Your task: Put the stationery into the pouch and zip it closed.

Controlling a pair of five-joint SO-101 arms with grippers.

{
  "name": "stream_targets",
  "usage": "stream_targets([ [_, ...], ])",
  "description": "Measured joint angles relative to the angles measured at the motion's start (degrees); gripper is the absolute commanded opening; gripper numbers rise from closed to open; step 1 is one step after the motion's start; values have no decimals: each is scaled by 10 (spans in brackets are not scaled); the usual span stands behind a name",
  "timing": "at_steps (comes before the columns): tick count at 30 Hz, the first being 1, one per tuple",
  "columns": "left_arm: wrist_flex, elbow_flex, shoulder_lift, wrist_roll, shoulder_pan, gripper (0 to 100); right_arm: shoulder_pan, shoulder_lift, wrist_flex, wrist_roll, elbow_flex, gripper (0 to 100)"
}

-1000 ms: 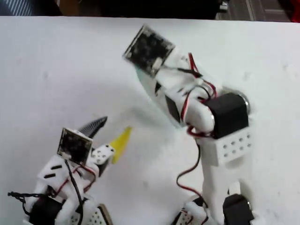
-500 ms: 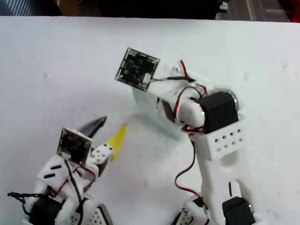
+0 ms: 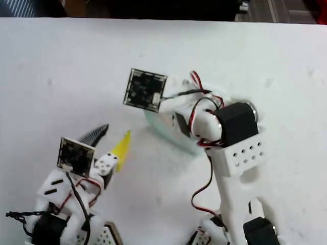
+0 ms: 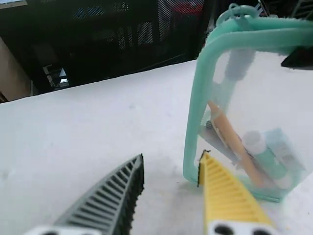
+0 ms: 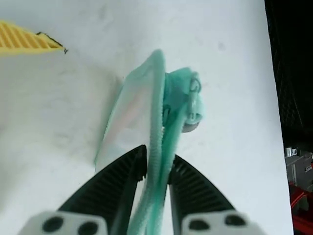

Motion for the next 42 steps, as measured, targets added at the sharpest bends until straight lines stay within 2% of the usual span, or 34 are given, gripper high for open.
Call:
stream_targets([
  [5, 0, 0, 0, 0, -3, 199, 0, 0, 0, 13, 0, 17],
  [8, -3, -14, 0, 0, -34, 199, -5, 0, 0, 14, 0, 17],
  [13, -73, -5, -1, 9, -93, 199, -41, 1, 0, 38, 4, 17],
  [20, -159, 24, 0, 85, -149, 199, -45, -23, 0, 80, 38, 17],
  [27, -163, 24, 0, 104, -160, 199, -46, -151, 2, 105, 75, 17],
  [31, -163, 24, 0, 104, -160, 199, -47, -260, 2, 166, 180, 17],
  [36, -163, 24, 0, 104, -91, 199, -53, -392, 2, 284, 343, 17],
  [42, -163, 24, 0, 104, 35, 168, -72, -483, 2, 331, 439, 17],
])
